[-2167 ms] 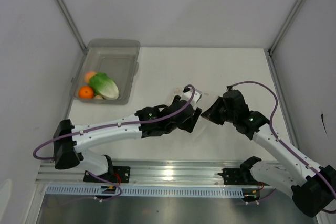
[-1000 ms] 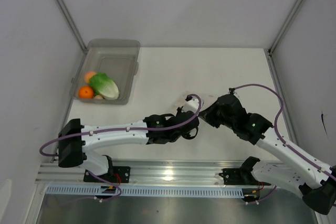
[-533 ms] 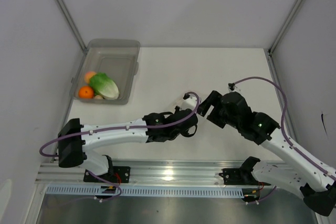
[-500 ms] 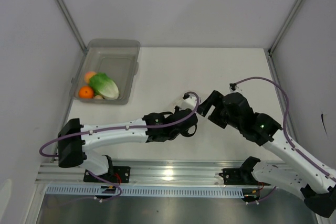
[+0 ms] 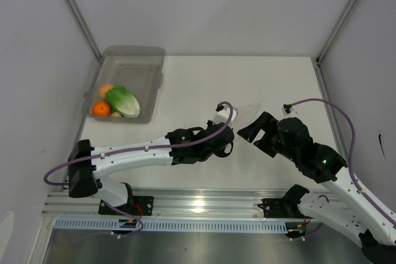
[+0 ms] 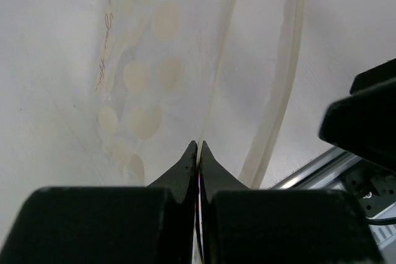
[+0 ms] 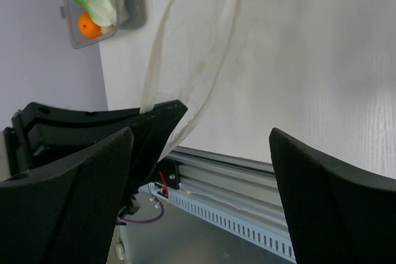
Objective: Place the food in the zip-top bag and seal the zipper
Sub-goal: Pick up the zipper food storage bag at the center of the board, then open the zipper of the food storage bag.
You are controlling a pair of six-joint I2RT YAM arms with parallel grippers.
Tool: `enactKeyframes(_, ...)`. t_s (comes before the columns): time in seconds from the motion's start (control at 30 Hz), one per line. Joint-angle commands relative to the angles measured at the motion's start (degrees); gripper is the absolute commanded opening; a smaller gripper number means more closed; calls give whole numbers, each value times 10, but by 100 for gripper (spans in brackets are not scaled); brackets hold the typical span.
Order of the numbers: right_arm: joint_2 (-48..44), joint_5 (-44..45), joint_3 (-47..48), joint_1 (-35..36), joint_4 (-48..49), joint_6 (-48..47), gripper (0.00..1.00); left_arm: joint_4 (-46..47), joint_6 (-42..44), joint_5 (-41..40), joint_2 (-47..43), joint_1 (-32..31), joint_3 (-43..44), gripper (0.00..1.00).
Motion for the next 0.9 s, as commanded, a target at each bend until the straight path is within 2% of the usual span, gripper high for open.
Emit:
enactKeyframes(0.0, 22, -9, 4, -11, 13, -5, 89, -4, -21, 10, -18, 2, 29, 1)
enactKeyframes(0.27, 63, 11, 20, -31, 30, -8, 75, 1, -36, 28, -21, 2, 33, 1)
enactKeyframes(0.47, 83, 27, 20, -40, 40, -11, 56, 8, -46, 42, -25, 2, 34, 1)
enactKeyframes(0.53, 87, 29, 20, -40, 41, -13, 55, 10, -50, 46, -25, 3, 35, 1)
enactKeyframes(0.6, 92, 34, 18, -40, 40, -15, 49, 9, -53, 48, -27, 3, 39, 1)
enactKeyframes(0.67, 94, 34, 16, -39, 42, -18, 39, 9, -56, 48, -27, 2, 43, 1)
enactKeyframes(0.7, 94, 34, 15, -39, 43, -22, 27, 9, -59, 47, -27, 3, 45, 1)
enactKeyframes(0.77, 95, 37, 22, -35, 36, -27, 15, 8, -64, 45, -27, 5, 50, 0)
enactKeyframes(0.8, 96, 42, 27, -34, 30, -29, 4, 7, -69, 46, -27, 6, 51, 1)
enactKeyframes(0.87, 98, 58, 53, -28, 6, -41, 0, 6, -75, 47, -26, 9, 59, 1)
